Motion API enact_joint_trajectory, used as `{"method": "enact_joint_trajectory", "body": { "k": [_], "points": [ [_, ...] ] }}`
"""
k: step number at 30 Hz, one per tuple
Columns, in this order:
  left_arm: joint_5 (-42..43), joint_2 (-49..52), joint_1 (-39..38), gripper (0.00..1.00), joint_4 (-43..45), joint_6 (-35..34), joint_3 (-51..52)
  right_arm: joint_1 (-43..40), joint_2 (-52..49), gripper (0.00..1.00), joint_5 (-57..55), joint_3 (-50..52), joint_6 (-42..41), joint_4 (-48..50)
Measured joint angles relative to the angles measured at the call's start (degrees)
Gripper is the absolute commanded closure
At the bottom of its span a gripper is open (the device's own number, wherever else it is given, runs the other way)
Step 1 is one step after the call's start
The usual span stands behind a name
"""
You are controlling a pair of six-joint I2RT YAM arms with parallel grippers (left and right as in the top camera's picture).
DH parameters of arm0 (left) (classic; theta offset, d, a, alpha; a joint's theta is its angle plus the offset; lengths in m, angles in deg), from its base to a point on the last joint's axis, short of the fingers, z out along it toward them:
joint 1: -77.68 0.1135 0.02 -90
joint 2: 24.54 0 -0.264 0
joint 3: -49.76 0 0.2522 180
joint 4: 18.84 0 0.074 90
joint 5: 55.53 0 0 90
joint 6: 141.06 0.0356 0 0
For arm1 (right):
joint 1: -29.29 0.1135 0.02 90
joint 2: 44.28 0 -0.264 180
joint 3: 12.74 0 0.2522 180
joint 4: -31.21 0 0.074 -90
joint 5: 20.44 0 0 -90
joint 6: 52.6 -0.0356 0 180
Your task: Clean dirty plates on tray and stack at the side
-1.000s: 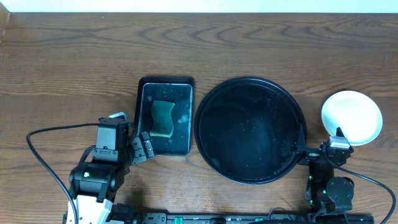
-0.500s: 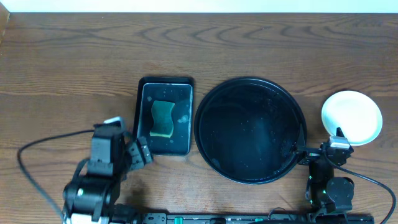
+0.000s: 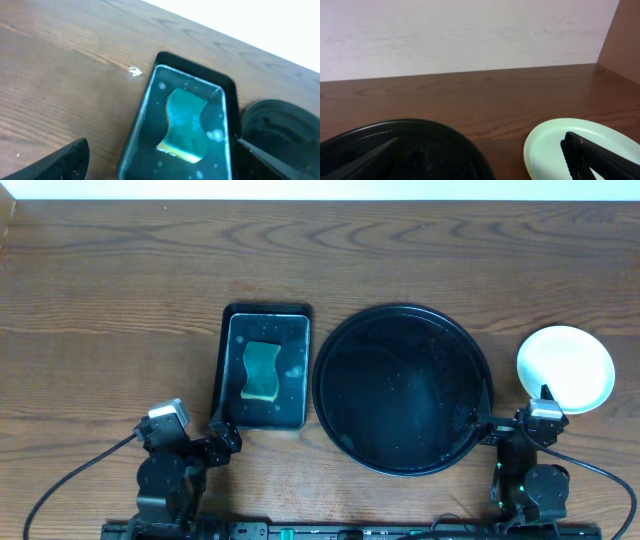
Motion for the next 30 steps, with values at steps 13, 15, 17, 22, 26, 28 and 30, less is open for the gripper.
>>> {"method": "enact_joint_trajectory", "body": {
  "k": [13,15,17,22,26,28,30],
  "points": [
    [0.76,-4.87,1.14,0.09,41.72,11.28,15.76,0.0,0.0,0.01,0.0,0.0,0.13,0.0],
    [1.9,-4.96,1.14,0.09,44.37,14.95,17.35,0.0,0.0,0.01,0.0,0.0,0.13,-0.02],
    [2.67,-4.96,1.14,0.08,41.83,17.55,17.86,0.0,0.0,0.01,0.0,0.0,0.13,-0.02],
    [3.98,-4.74,1.14,0.09,31.19,19.96,18.14,0.0,0.0,0.01,0.02,0.0,0.13,0.0],
    [4.44,-4.85,1.14,0.09,31.12,19.96,18.1,0.0,0.0,0.01,0.0,0.0,0.13,0.0],
    [4.48,-4.85,1.14,0.09,31.12,19.96,18.1,0.0,0.0,0.01,0.0,0.0,0.13,0.0],
    [4.61,-4.85,1.14,0.09,31.12,19.96,18.08,0.0,0.0,0.01,0.0,0.0,0.13,0.0]
  ]
}}
